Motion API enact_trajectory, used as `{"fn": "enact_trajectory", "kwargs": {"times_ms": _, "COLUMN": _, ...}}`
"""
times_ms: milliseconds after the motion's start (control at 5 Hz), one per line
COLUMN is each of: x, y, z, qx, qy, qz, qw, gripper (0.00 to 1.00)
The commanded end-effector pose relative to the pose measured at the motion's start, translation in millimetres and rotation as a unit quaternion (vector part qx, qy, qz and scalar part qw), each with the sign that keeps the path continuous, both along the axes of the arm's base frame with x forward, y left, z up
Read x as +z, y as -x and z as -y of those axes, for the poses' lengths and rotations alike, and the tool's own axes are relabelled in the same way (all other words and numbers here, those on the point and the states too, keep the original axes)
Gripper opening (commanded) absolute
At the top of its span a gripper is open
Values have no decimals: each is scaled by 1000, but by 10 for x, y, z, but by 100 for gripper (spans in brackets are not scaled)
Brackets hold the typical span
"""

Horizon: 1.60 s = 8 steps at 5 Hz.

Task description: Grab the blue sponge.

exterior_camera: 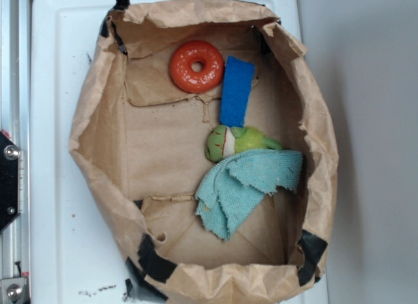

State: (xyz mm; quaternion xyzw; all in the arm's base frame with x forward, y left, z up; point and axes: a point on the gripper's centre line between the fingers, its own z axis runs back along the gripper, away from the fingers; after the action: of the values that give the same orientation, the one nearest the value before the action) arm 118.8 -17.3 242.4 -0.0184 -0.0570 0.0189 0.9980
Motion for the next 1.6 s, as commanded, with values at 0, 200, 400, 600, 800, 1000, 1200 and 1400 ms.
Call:
{"fn": "enact_trajectory", "kwargs": {"times_ms": 0, "x": 0, "y": 0, "z": 0, "qx": 0, "qy": 0, "qz": 0, "qw": 1000, "gripper": 100}}
{"fn": "enact_trajectory", "kwargs": {"times_ms": 200, "x": -273, "y": -492, "z": 34, "qx": 41, "qy": -54, "qz": -11, "qw": 998, "gripper": 100}}
{"fn": "enact_trajectory", "kwargs": {"times_ms": 400, "x": -359, "y": -806, "z": -74, "qx": 101, "qy": -37, "qz": 25, "qw": 994, "gripper": 100}}
{"fn": "enact_trajectory", "kwargs": {"times_ms": 600, "x": -577, "y": -1096, "z": -268, "qx": 196, "qy": -40, "qz": 76, "qw": 977, "gripper": 100}}
{"fn": "enact_trajectory", "kwargs": {"times_ms": 800, "x": -832, "y": -1262, "z": -550, "qx": 309, "qy": -37, "qz": 103, "qw": 945, "gripper": 100}}
{"fn": "enact_trajectory", "kwargs": {"times_ms": 1000, "x": -968, "y": -1396, "z": -704, "qx": 364, "qy": -50, "qz": 101, "qw": 925, "gripper": 100}}
{"fn": "enact_trajectory", "kwargs": {"times_ms": 1200, "x": -1004, "y": -1543, "z": -789, "qx": 367, "qy": -42, "qz": 99, "qw": 924, "gripper": 100}}
{"fn": "enact_trajectory", "kwargs": {"times_ms": 1400, "x": -1004, "y": -1543, "z": -789, "qx": 367, "qy": -42, "qz": 99, "qw": 924, "gripper": 100}}
